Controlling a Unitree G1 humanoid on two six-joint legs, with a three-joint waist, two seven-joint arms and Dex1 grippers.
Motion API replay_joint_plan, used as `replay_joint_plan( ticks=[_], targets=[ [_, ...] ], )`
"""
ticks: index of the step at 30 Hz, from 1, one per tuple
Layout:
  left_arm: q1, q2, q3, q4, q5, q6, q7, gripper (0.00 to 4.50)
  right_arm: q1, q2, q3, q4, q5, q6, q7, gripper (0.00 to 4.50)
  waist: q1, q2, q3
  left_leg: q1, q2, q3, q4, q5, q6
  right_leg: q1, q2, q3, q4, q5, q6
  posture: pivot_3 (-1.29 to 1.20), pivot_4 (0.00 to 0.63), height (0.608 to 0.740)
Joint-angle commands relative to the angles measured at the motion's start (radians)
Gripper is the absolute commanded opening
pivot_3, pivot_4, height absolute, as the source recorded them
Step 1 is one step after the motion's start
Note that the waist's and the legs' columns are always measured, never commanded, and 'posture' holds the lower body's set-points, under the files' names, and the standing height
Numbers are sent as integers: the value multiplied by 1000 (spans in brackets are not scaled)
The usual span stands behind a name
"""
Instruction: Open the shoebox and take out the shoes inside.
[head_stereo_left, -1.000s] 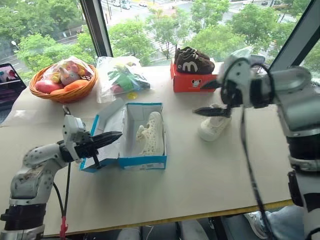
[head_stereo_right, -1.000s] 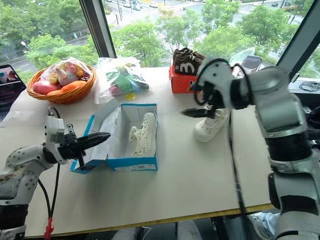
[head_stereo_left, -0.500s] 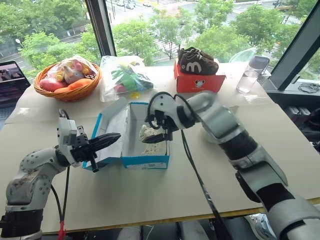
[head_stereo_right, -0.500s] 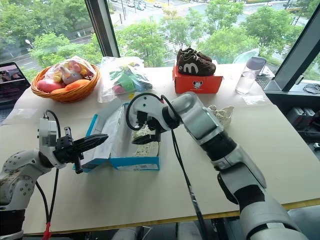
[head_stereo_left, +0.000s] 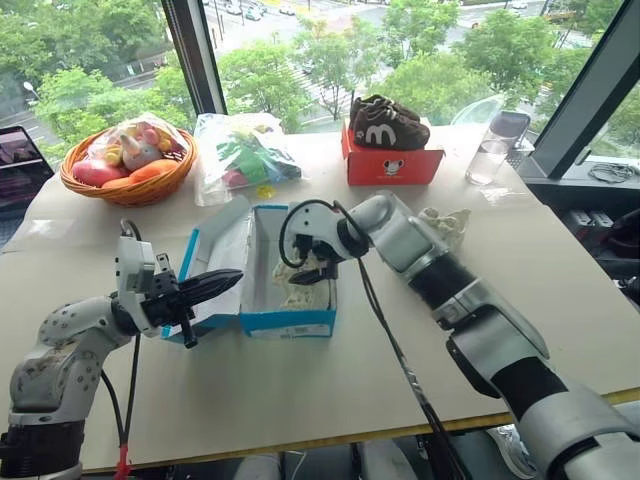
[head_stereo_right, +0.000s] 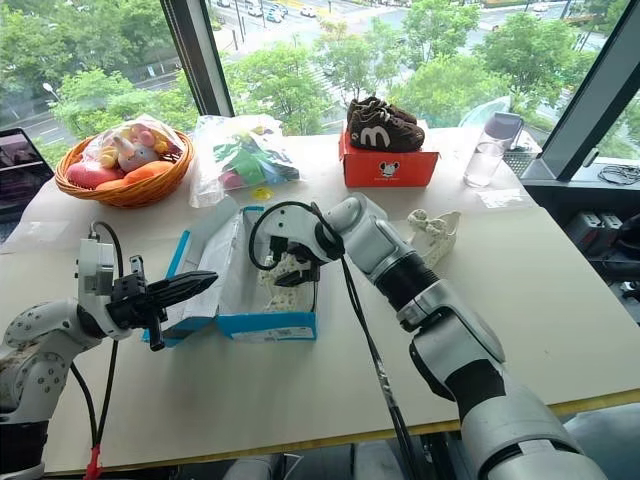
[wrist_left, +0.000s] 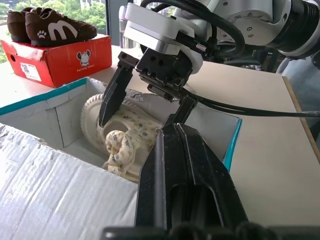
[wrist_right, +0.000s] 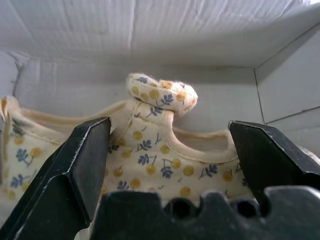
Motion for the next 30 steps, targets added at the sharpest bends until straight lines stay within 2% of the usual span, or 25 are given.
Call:
replay_joint_plan(
  ticks=[1, 8, 21, 26, 30],
  targets=[
    [-18, 3, -2, -14, 14, -22, 7, 0, 18, -2, 5, -10, -29, 4, 7, 42, 0, 0, 0, 0, 0, 0, 0, 0, 0, 0, 0, 0, 0, 0, 0, 0, 150, 740],
    [-19, 0, -3, -10, 24, -26, 17, 0, 43, 9, -12, -56, -11, 40, 36, 42, -1, 0, 0, 0, 0, 0, 0, 0, 0, 0, 0, 0, 0, 0, 0, 0, 150, 740],
    [-39, 5, -7, 7, 38, -25, 13, 0, 35, 32, -127, -109, 66, 110, 43, 42, -2, 0, 0, -2, 0, 0, -1, 0, 0, -2, 0, 0, 0, 0, 0, 0, 150, 740],
    [-40, 8, -8, 9, 40, -25, 10, 0, 36, 37, -162, -155, 114, 133, 53, 42, -3, 0, 0, -3, 0, 0, -1, 0, 0, -3, 0, 0, 0, 0, 0, 0, 150, 740],
    [-36, 9, -12, 8, 42, -25, 9, 0, 16, 54, -244, -189, 196, 181, 34, 42, -2, 0, 0, -3, 0, 0, -1, 0, 0, -4, 0, 0, 0, 0, 0, 0, 150, 740]
  ],
)
